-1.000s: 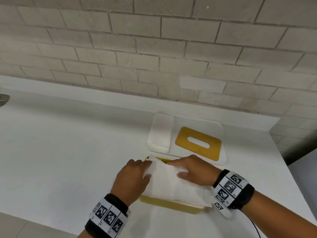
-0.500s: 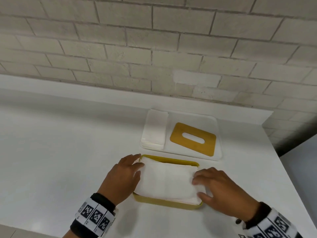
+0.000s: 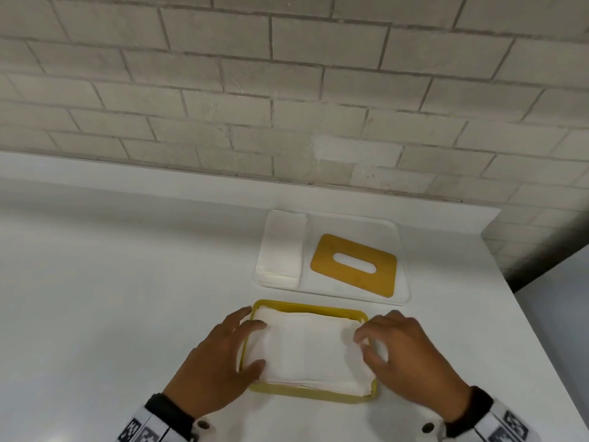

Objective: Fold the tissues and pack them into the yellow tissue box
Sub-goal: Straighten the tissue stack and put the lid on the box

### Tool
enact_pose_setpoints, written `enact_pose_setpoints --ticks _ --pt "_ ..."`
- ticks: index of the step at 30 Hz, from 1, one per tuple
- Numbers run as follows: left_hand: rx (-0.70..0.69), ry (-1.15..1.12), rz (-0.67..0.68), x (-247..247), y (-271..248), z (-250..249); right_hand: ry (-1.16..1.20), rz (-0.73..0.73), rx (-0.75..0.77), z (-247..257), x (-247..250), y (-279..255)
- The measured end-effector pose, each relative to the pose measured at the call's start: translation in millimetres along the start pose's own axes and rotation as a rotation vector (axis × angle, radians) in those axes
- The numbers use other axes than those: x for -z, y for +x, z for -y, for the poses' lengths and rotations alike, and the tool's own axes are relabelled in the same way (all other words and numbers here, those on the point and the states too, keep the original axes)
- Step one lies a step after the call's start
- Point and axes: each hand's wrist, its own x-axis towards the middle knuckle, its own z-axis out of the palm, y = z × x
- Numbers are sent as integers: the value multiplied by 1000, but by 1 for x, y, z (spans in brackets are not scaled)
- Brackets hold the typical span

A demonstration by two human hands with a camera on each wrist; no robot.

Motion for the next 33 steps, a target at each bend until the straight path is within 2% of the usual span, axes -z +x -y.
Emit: enact_pose_setpoints --ticks 3,4,9,12,15,17,21,27,30,33 --pt "26 -16 -2 -3 1 -4 139 -62 -102 -26 6 41" --pt "32 -36 -16 -6 2 -4 156 -38 -141 -37 5 60" --pt "17 -123 -60 -18 5 2 79 278 -288 -86 -32 128" --pt "-10 -226 -116 -20 -3 2 -63 323 -293 -97 -48 144" --pt "58 -365 -192 -18 -13 0 -195 287 -257 -99 -53 151" --pt "106 -377 -225 -19 -16 -3 -193 292 -252 -99 -54 155" --pt "136 -337 -232 -22 -15 -11 -166 348 -232 -99 -47 156" --pt "121 -413 -211 -29 -23 -11 77 179 -216 -73 -3 136" --pt "165 -530 -223 -33 -29 -8 212 38 -112 -42 19 106" --pt "218 -683 -248 -29 -32 -7 259 71 77 12 34 55"
